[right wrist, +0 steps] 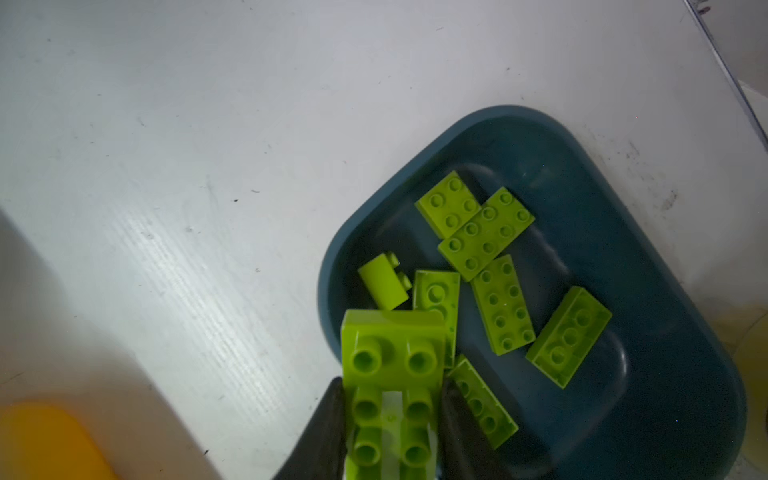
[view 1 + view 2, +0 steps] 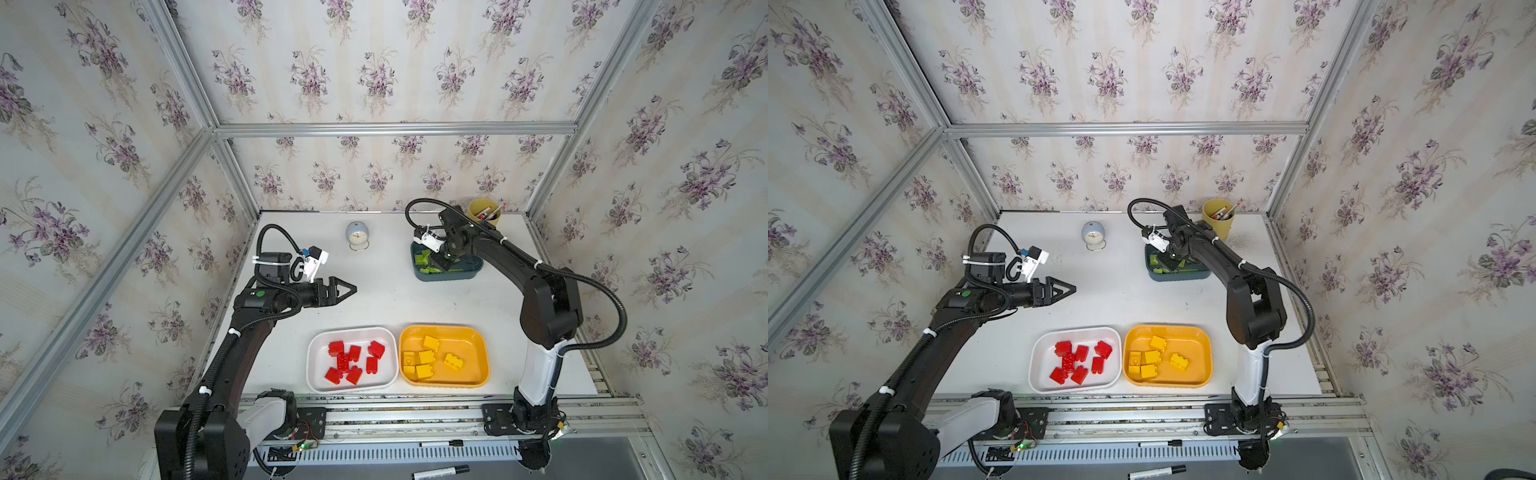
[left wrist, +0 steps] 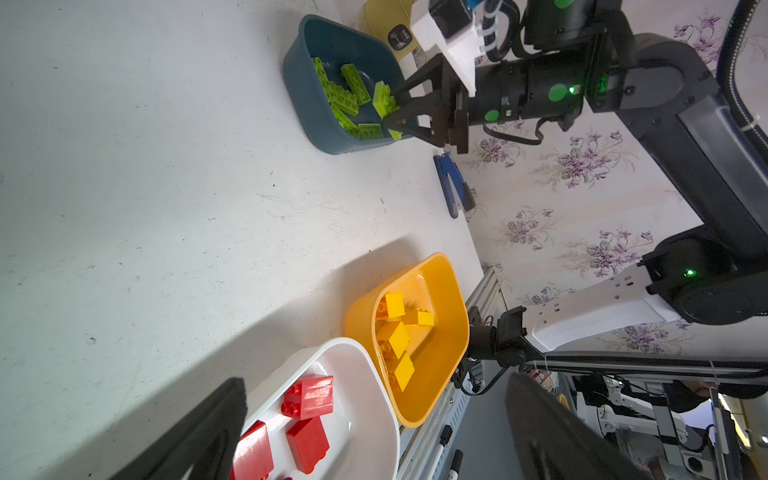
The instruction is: Sort the legos into containers by color
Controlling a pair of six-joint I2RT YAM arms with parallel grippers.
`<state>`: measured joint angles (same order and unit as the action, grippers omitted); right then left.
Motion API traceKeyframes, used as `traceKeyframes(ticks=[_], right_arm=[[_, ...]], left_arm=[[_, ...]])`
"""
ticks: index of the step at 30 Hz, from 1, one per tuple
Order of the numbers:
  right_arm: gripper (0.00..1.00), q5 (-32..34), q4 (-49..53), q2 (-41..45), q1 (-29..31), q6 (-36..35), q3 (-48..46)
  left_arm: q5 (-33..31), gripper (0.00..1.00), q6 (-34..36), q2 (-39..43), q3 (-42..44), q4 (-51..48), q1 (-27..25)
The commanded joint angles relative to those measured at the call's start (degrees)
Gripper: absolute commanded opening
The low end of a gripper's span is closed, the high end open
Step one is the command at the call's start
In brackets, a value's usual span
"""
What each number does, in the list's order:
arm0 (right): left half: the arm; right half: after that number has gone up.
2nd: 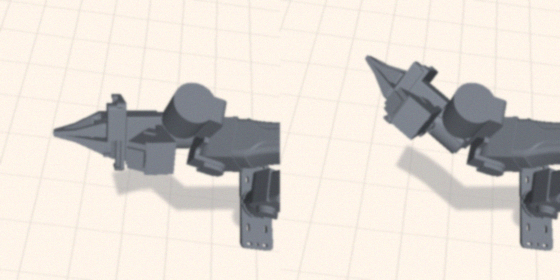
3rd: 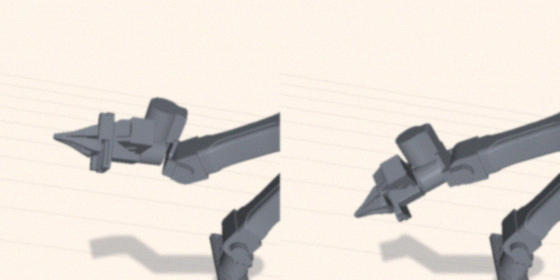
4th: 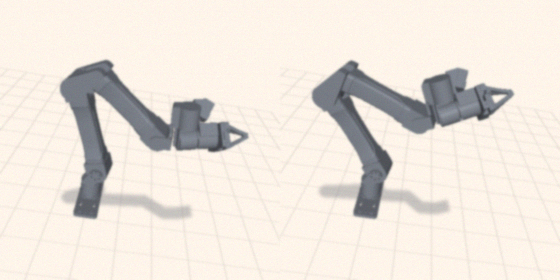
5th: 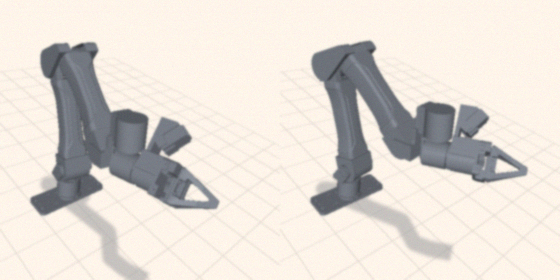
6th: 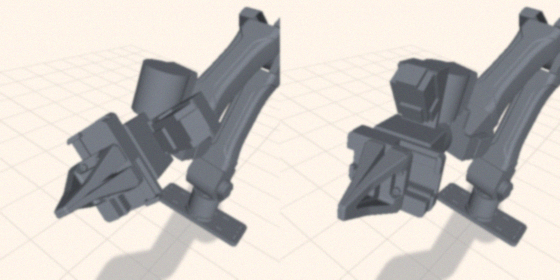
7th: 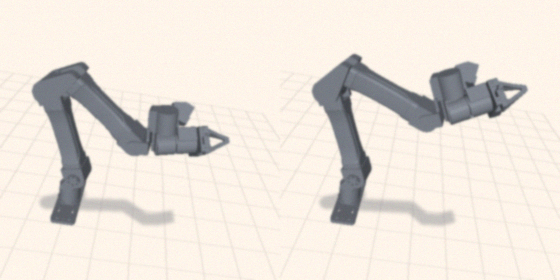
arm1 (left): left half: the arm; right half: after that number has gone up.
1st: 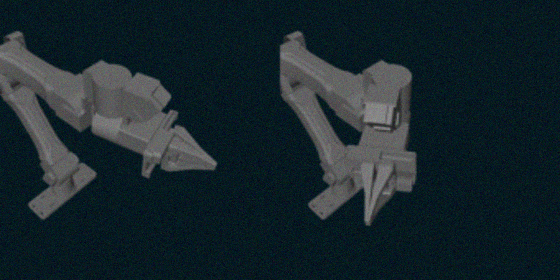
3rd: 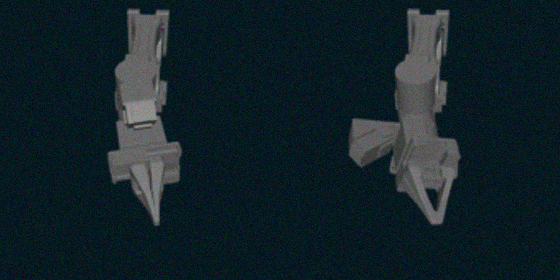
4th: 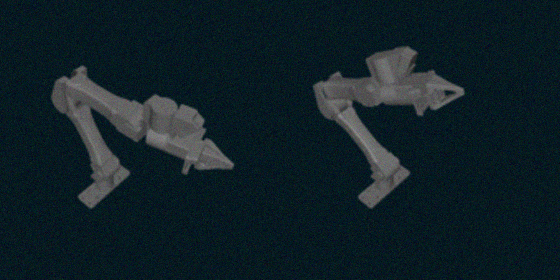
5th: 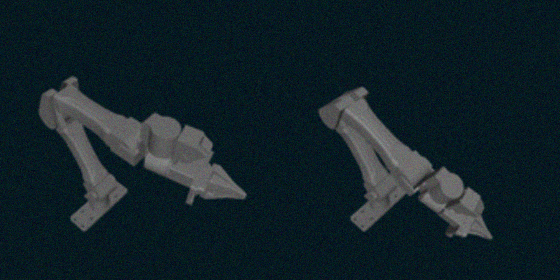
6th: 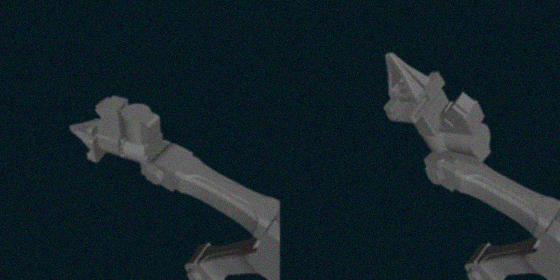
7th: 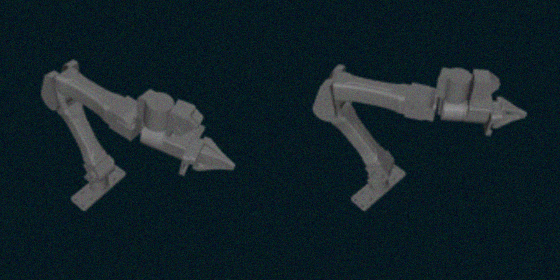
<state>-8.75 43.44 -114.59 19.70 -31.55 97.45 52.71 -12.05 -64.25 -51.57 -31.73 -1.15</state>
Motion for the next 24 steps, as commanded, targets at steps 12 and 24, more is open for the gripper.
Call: traceKeyframes(ticks=[12,24], right_arm=[[0.69,7.1,1.5,-11.4,-4.1,-0.7,11.3],[1.00,-10.5,-19.9,16.5,-6.6,23.0,-20.2]], left_arm=[[0.3,0.99,1.3,-2.7,-2.5,0.3,0.1],[-15.7,0.99,6.6,-1.7,-2.2,-0.8,1.5]])
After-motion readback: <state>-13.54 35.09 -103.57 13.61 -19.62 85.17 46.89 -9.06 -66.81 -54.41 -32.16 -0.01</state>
